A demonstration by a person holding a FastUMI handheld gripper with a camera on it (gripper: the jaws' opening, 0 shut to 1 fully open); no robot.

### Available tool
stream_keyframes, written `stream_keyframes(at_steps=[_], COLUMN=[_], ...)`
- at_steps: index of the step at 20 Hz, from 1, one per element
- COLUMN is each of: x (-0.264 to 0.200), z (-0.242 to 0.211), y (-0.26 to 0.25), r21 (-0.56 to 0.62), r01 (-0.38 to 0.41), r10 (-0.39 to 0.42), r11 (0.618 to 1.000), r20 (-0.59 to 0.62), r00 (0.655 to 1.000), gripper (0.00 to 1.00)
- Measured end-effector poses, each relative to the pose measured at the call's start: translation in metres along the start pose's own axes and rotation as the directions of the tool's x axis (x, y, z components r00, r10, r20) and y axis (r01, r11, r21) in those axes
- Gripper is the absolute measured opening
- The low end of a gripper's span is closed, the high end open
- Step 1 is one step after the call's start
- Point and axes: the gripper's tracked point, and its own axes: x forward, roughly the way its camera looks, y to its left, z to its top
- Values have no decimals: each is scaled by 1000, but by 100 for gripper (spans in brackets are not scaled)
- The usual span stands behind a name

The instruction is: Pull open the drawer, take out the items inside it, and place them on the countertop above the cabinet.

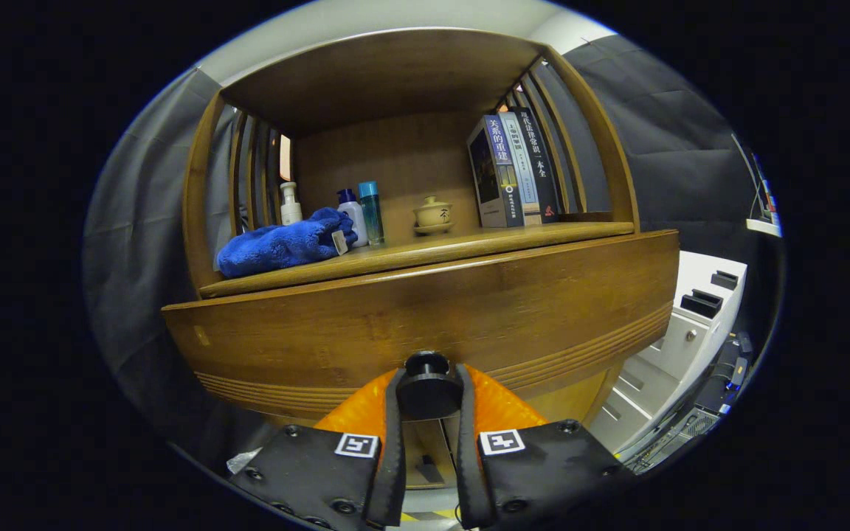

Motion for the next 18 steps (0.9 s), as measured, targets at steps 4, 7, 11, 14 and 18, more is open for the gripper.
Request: stream_keyframes(at_steps=[4, 7, 11, 14, 18], x=[-21, -31, -46, -58, -79], z=[-3, -4, -7, -11, -18], y=[-1, -2, -2, -4, -5], r21=[-1, 7, 1, 1, 1], r01=[-3, 4, -2, -4, 0], r10=[3, -4, 2, 4, 0], r11=[1000, 1000, 1000, 1000, 1000], r20=[-11, -16, -23, -33, -46], r00=[1000, 1000, 1000, 999, 999], gripper=[37, 37, 37, 36, 36])
